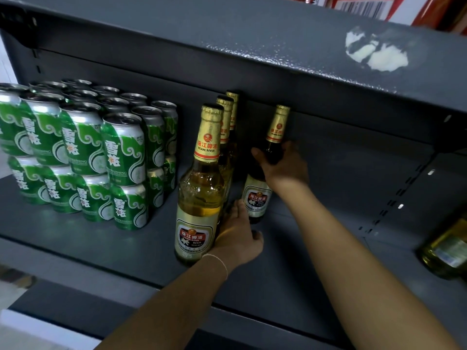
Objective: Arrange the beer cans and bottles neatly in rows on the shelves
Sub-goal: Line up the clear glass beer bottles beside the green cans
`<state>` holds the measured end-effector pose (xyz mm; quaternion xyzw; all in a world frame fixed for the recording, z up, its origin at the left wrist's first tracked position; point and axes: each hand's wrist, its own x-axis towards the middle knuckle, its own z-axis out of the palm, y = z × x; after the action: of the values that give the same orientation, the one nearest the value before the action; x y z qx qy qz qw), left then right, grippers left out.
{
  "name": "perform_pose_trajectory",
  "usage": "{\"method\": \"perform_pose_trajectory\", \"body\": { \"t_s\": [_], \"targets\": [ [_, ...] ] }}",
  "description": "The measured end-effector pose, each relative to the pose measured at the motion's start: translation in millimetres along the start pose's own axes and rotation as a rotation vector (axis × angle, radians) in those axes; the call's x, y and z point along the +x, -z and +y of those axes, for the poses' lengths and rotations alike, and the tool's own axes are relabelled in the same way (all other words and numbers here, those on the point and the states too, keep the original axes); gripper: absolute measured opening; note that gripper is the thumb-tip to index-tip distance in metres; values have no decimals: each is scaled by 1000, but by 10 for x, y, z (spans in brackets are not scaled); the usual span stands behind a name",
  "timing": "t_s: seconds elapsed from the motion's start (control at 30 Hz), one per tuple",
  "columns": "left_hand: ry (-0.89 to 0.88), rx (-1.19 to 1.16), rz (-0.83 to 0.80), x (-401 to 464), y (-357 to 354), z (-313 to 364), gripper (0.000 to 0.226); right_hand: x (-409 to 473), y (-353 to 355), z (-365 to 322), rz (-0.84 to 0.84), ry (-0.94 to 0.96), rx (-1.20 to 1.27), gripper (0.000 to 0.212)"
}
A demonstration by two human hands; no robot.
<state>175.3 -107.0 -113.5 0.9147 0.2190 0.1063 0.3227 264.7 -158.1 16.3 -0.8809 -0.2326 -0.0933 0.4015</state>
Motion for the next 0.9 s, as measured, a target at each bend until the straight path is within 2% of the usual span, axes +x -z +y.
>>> {"method": "perform_pose_trajectory", "body": {
  "t_s": [0.2,0.33,0.57,0.73,0.77,0.87,0.9],
  "targets": [
    [3,13,12,-35,12,50,86,-39,26,16,-36,12,-18,68],
    [-18,0,83,-86,67,100,81,-63,89,69,-56,14,-30,55],
    [-181,-70,200,-268,249,377,58,-56,401,350,68,-7,2,52],
    [-342,-193,217,-290,230,772,57,-150,833,635,190,-33,-45,38],
    [-382,-186,225,-271,210,867,56,-165,936,700,205,-44,-29,39],
    [-455,-170,223,-196,140,1209,48,-196,1264,975,255,-76,8,58],
    [-472,-168,223,-177,110,1336,44,-213,1383,1078,268,-81,-29,55]
  ]
}}
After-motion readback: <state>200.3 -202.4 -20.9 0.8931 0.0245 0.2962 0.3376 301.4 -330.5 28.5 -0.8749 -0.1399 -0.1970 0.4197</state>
